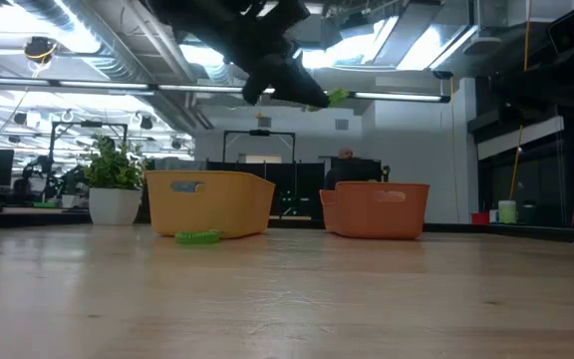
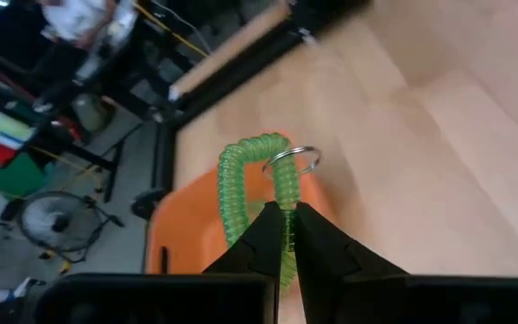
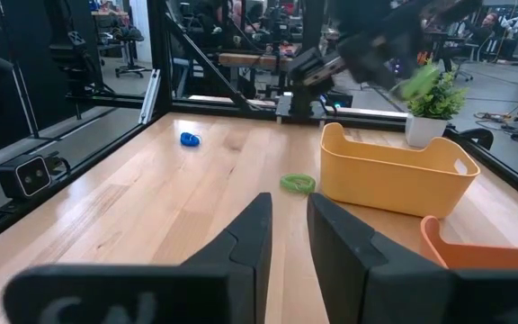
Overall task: Sort items
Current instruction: Put the green keychain into the orange bin
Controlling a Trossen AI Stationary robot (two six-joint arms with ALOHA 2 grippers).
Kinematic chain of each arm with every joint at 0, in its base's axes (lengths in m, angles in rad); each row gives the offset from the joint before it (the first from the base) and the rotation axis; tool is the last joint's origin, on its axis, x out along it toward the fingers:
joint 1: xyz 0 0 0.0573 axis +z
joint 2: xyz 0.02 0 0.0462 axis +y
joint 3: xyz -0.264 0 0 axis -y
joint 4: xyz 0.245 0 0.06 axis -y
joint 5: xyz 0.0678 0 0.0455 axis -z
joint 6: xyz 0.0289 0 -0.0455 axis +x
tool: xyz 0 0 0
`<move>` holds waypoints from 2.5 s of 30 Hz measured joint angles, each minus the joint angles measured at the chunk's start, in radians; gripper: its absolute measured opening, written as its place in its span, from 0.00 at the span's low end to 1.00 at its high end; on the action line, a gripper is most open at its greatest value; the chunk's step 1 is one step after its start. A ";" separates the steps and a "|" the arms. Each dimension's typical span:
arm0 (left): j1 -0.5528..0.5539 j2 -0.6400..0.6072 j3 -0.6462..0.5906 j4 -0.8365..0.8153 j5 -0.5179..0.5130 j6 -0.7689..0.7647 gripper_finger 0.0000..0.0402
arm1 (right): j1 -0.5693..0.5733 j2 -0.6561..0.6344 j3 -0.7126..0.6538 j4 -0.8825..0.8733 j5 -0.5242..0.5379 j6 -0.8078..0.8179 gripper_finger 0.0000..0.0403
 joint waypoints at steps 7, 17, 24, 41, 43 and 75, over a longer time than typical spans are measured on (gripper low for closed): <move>0.058 0.000 0.000 0.161 0.000 -0.054 0.03 | 0.000 0.000 0.000 0.000 0.000 0.000 0.19; 0.171 0.000 0.000 0.339 0.185 -0.238 0.03 | 0.000 0.000 0.000 0.000 0.000 0.000 0.19; 0.238 0.011 0.000 0.413 0.259 -0.371 0.03 | 0.000 0.000 0.000 0.000 0.000 0.000 0.19; 0.269 0.245 0.000 0.608 0.241 -0.424 0.03 | 0.000 0.000 0.000 0.000 0.000 0.000 0.19; 0.269 0.255 0.001 0.611 0.241 -0.426 0.03 | 0.000 0.000 0.000 0.000 0.000 0.000 0.19; 0.269 0.305 0.393 -0.089 0.250 -0.520 0.03 | 0.000 0.000 0.000 0.000 0.000 0.000 0.19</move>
